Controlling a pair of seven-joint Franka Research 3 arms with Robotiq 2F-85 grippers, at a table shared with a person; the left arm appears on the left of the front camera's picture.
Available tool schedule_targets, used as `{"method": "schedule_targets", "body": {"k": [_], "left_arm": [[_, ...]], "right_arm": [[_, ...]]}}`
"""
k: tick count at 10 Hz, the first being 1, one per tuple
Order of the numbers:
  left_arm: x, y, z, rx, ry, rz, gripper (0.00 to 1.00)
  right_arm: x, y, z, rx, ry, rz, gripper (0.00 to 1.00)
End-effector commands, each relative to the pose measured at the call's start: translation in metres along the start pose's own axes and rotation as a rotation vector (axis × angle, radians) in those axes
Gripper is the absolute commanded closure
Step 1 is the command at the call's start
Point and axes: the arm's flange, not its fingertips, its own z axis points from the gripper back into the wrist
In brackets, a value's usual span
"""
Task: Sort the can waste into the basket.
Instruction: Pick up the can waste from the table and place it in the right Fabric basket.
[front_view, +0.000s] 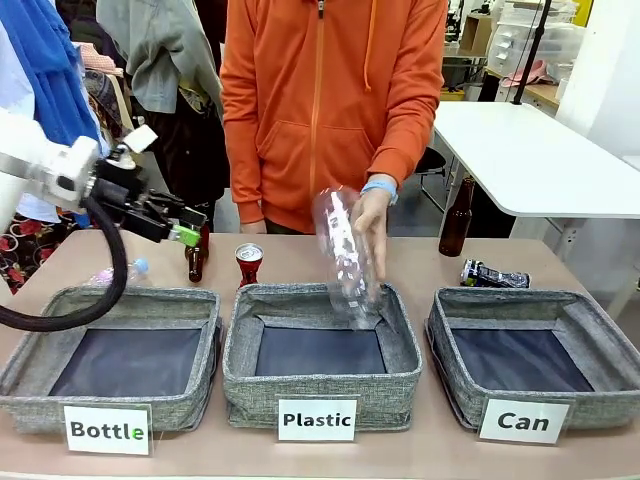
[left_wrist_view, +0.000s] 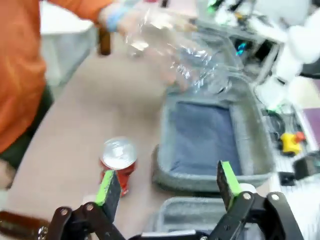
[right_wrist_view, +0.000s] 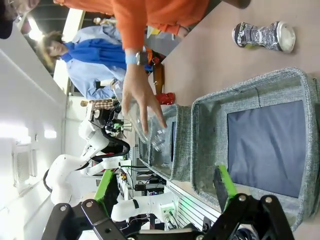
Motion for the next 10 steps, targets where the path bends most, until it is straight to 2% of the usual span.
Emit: {"method": "schedule_targets", "body": {"k": [1, 3, 4, 5, 6, 8, 10], "left_arm": [[-0.018, -0.028, 0.075, -0.163, -0.095, -0.010, 0.00], [-0.048, -0.079, 0.128, -0.170, -0.135, -0.080, 0.00], [-0.066, -0.105, 0.146, -0.107, -0.174, -0.117, 0.00], [-0.077, -0.116, 0.158, -0.067, -0.195, -0.132, 0.00], [-0.104, -0.134, 0.180, 0.029, -0.190, -0.134, 0.00], [-0.141, -0.166, 0.213, 0.130, -0.245, -0.114, 0.00], [-0.157, -0.176, 0.221, 0.170, -0.280, -0.106, 0.00]], "right_arm": [[0.003, 0.001, 0.000, 0.023, -0.013, 0.019, 0.00], [0.003, 0.001, 0.000, 0.023, -0.013, 0.019, 0.00], [0.003, 0.001, 0.000, 0.023, -0.013, 0.019, 0.00], [0.003, 0.001, 0.000, 0.023, -0.013, 0.019, 0.00], [0.003, 0.001, 0.000, 0.023, -0.013, 0.019, 0.00], [0.003, 0.001, 0.000, 0.023, -0.013, 0.019, 0.00], [0.003, 0.001, 0.000, 0.023, -0.013, 0.019, 0.00]]}}
